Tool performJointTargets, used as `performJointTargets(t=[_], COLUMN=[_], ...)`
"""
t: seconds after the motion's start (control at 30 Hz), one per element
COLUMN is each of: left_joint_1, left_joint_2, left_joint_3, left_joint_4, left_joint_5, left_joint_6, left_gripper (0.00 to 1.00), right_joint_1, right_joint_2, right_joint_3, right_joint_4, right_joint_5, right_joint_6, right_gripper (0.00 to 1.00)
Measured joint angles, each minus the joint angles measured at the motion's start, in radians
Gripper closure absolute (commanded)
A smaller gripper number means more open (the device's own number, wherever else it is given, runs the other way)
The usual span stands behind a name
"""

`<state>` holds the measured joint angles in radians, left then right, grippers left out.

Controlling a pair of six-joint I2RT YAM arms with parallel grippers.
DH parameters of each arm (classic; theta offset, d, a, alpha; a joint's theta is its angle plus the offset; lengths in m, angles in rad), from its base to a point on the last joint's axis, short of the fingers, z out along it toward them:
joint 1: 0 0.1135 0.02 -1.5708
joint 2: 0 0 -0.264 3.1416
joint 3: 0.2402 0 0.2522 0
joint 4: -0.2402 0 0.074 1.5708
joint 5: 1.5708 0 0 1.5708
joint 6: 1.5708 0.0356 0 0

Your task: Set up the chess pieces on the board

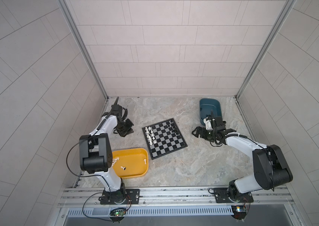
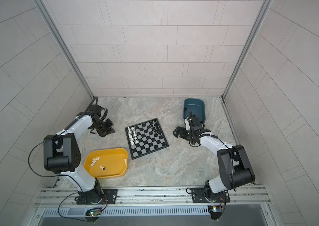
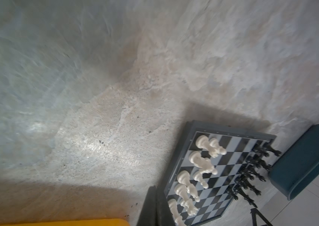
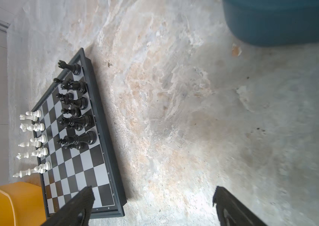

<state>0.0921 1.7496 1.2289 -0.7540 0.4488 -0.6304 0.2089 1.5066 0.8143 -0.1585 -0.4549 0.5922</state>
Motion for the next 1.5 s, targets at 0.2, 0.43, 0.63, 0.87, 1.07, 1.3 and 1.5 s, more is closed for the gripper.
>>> performJointTargets(t=[0.2, 0.43, 0.63, 0.87, 1.07, 1.3, 1.5], left_joint_1=[-0.071, -0.124, -0.141, -0.234, -0.34, -0.449, -0.478], left_joint_2=[0.09, 0.178, 0.194, 0.205, 0.264, 0.322, 0.35], left_joint_3=[0.007, 0.009, 0.013, 0.014, 0.084, 0.156, 0.241], left_joint_4=[0.056, 0.111, 0.138, 0.183, 0.215, 0.248, 0.185], left_joint_5=[0.018, 0.023, 0.03, 0.056, 0.09, 0.112, 0.078], left_joint_6=[-0.005, -0.032, -0.043, -0.063, -0.085, -0.13, -0.122], left_gripper=[1.0, 1.0, 1.0, 1.0, 1.0, 1.0, 0.99], right_joint_1=[0.0, 0.0, -0.005, -0.05, -0.124, -0.183, -0.189], right_joint_2=[0.031, 0.066, 0.082, 0.081, -0.016, -0.17, -0.273], right_joint_3=[0.006, 0.012, 0.012, 0.01, -0.078, -0.097, -0.056], right_joint_4=[0.031, 0.051, 0.061, 0.086, 0.063, -0.036, -0.178], right_joint_5=[-0.04, -0.076, -0.102, -0.143, -0.129, -0.066, 0.043], right_joint_6=[0.011, 0.02, 0.026, 0.031, 0.041, 0.039, -0.001], right_gripper=[0.06, 0.19, 0.22, 0.32, 0.33, 0.36, 0.27])
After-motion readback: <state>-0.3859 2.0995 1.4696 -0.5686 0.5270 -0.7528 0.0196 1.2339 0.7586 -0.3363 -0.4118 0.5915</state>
